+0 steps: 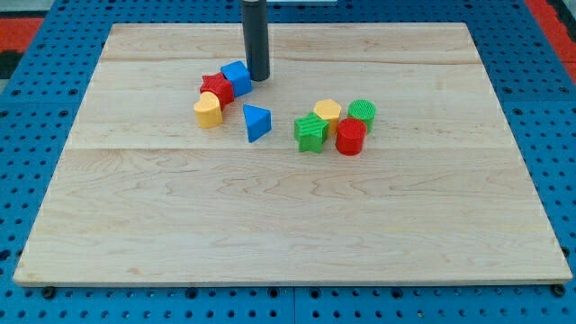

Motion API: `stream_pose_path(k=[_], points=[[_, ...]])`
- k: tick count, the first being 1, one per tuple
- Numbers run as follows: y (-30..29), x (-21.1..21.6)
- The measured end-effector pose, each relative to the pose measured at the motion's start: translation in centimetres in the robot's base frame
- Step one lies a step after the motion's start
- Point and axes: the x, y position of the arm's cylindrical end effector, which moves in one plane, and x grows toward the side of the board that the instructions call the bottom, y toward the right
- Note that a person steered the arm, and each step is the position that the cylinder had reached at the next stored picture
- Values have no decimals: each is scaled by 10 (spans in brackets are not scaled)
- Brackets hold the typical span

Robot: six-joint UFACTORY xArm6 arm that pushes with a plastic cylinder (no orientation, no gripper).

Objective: Move blue triangle to the right of the red star

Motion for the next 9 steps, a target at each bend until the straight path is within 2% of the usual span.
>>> stream_pose_path(k=[3, 5, 6, 7, 8, 9], points=[[-43, 5], [-54, 63], [-64, 74], [-55, 48], [-7, 41], [26, 74]])
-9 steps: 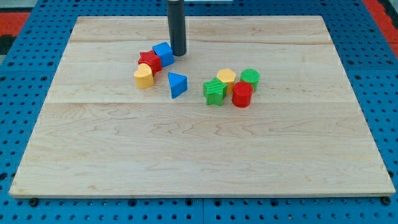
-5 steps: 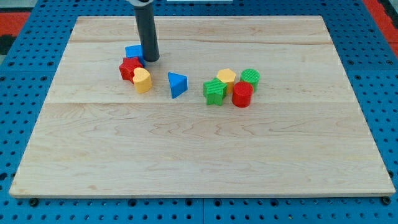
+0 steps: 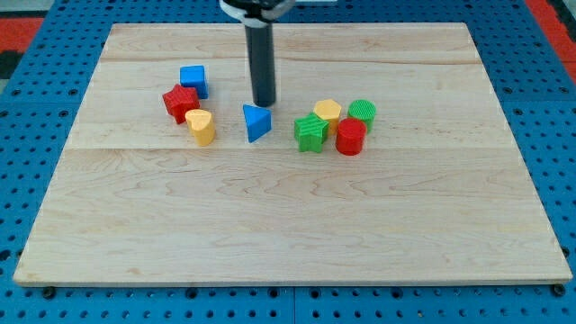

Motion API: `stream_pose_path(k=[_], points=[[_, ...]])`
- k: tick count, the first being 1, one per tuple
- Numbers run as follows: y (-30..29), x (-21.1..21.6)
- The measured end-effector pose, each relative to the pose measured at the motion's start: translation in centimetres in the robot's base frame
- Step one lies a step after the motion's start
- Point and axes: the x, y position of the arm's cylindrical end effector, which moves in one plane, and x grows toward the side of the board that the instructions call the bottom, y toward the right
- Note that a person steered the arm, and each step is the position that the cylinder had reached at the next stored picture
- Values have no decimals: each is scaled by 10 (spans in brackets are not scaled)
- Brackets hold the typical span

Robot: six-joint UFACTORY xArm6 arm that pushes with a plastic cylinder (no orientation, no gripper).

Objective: Move blue triangle to the right of the red star

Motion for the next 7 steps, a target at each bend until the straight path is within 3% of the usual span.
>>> stream_pose_path(k=[1, 2, 7], points=[[9, 64], [-6, 85], [-61, -12]])
